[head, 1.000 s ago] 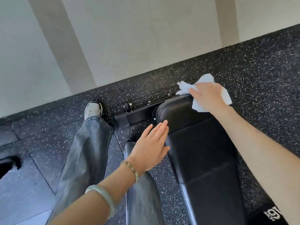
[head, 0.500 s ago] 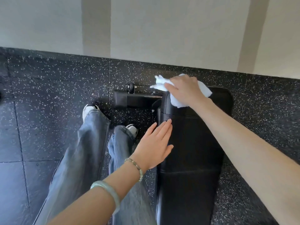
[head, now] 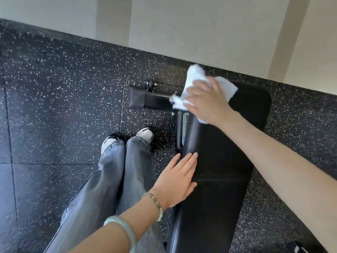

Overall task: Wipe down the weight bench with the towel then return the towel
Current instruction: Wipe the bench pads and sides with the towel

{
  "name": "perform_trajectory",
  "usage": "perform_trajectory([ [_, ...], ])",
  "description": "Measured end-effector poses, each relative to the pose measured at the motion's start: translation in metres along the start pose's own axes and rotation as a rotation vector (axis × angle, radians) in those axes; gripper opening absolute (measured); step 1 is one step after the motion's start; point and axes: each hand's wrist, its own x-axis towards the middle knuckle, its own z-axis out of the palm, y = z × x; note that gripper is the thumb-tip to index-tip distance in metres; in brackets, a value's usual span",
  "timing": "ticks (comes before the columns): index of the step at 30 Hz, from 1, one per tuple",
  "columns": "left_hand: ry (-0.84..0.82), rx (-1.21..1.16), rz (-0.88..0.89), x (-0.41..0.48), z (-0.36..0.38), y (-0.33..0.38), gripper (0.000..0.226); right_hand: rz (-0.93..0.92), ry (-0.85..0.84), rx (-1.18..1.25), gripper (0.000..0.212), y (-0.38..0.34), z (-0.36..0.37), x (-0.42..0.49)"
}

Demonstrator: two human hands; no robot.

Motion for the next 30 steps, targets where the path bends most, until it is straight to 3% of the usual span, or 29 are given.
perform_trajectory([
  [2, -0.003, -0.006, 0.035, -0.009, 0.005, 0.0, 0.064, 0.065, 0.004, 0.011, 0.048, -0.01, 0.005, -0.006],
  [6, -0.017, 0.01, 0.107, -0.028, 0.018, 0.003, 0.065, -0.009, 0.059, -0.06, 0.037, -0.061, 0.039, -0.048],
  [12, -0.02, 0.0, 0.113, -0.057, 0.042, 0.013, 0.066, -0.139, -0.1, -0.118, 0.036, -0.11, 0.072, -0.103],
  [15, -0.035, 0.004, 0.135, -0.072, 0.055, 0.02, 0.065, -0.158, -0.016, -0.184, 0.035, -0.093, 0.062, -0.088],
  [19, -0.023, 0.018, 0.12, -0.089, 0.072, 0.029, 0.064, 0.046, 0.146, -0.099, 0.032, -0.061, 0.043, -0.055],
  [21, 0.002, 0.017, 0.098, -0.094, 0.077, 0.032, 0.064, 0.06, 0.179, -0.087, 0.031, -0.071, 0.056, -0.063],
  [27, 0.05, 0.023, 0.059, -0.118, 0.102, 0.054, 0.062, -0.085, 0.162, -0.031, 0.01, -0.167, 0.11, -0.152],
  [30, 0.056, 0.045, 0.053, -0.136, 0.12, 0.066, 0.062, -0.183, 0.111, -0.022, 0.013, -0.195, 0.131, -0.18],
])
